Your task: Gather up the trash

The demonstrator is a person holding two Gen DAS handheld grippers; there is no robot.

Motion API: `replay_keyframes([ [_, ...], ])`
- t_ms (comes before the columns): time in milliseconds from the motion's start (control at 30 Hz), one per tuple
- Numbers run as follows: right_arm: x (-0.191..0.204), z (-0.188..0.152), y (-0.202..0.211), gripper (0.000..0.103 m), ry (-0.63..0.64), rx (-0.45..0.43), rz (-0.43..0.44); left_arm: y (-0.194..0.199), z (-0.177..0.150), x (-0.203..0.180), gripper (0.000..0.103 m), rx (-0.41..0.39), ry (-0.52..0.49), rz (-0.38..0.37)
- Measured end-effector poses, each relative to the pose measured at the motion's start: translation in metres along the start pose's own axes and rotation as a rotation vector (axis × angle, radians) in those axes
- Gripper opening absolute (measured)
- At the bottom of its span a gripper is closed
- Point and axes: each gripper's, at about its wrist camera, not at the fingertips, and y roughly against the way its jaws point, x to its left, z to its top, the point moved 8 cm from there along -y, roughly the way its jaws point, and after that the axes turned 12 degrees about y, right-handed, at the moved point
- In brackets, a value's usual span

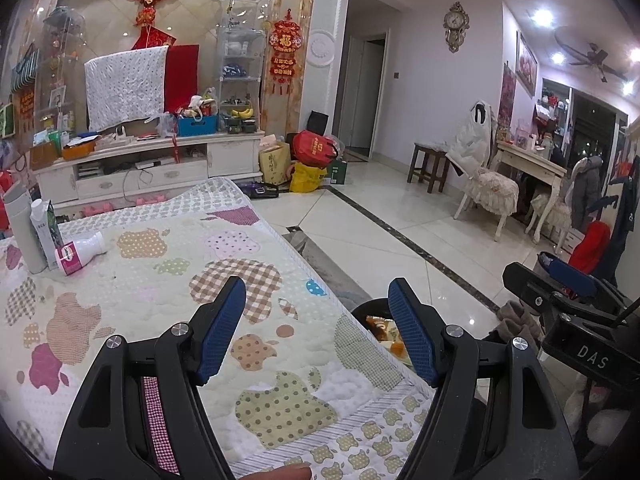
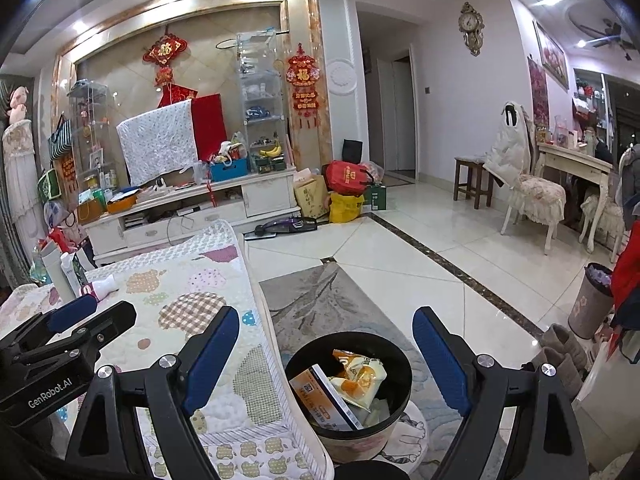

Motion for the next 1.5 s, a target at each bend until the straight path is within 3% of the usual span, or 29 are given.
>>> replay_keyframes([
  [1500, 0.008, -0.011, -0.013, 0.087, 0.013, 0.056, 0.018, -0.008, -0.006, 0.016, 0.073, 0.032, 0.026, 0.017],
])
